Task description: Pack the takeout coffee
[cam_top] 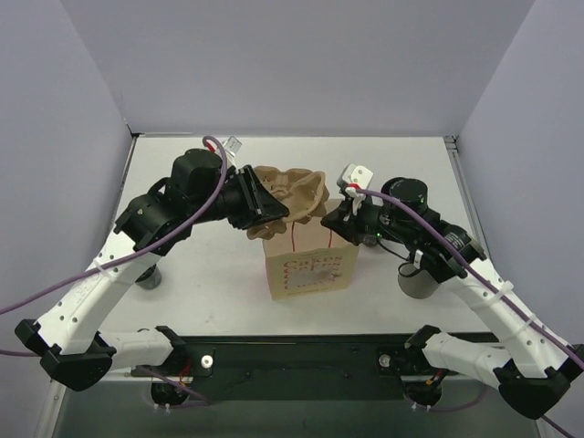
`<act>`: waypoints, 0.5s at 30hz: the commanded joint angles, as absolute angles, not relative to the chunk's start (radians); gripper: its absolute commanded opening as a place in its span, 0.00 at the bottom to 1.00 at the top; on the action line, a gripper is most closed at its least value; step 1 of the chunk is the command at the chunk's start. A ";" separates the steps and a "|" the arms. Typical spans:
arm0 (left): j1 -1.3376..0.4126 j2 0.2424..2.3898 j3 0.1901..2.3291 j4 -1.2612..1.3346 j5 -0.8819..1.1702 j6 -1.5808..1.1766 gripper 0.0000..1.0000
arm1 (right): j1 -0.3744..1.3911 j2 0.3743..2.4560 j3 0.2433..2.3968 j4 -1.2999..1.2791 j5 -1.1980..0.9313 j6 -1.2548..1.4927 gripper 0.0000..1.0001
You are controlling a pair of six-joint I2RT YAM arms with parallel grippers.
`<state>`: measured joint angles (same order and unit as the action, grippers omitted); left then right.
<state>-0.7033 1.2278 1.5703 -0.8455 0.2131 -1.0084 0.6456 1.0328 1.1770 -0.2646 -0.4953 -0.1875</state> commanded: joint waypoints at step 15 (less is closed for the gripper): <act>-0.807 1.270 1.558 -0.739 0.023 -1.128 0.22 | 0.747 0.853 1.020 -0.081 -0.374 -0.262 0.00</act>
<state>-0.7815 1.2598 1.5494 -0.7589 0.0895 -1.1042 0.7349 0.8806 1.0237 -0.1761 -0.3920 -0.2272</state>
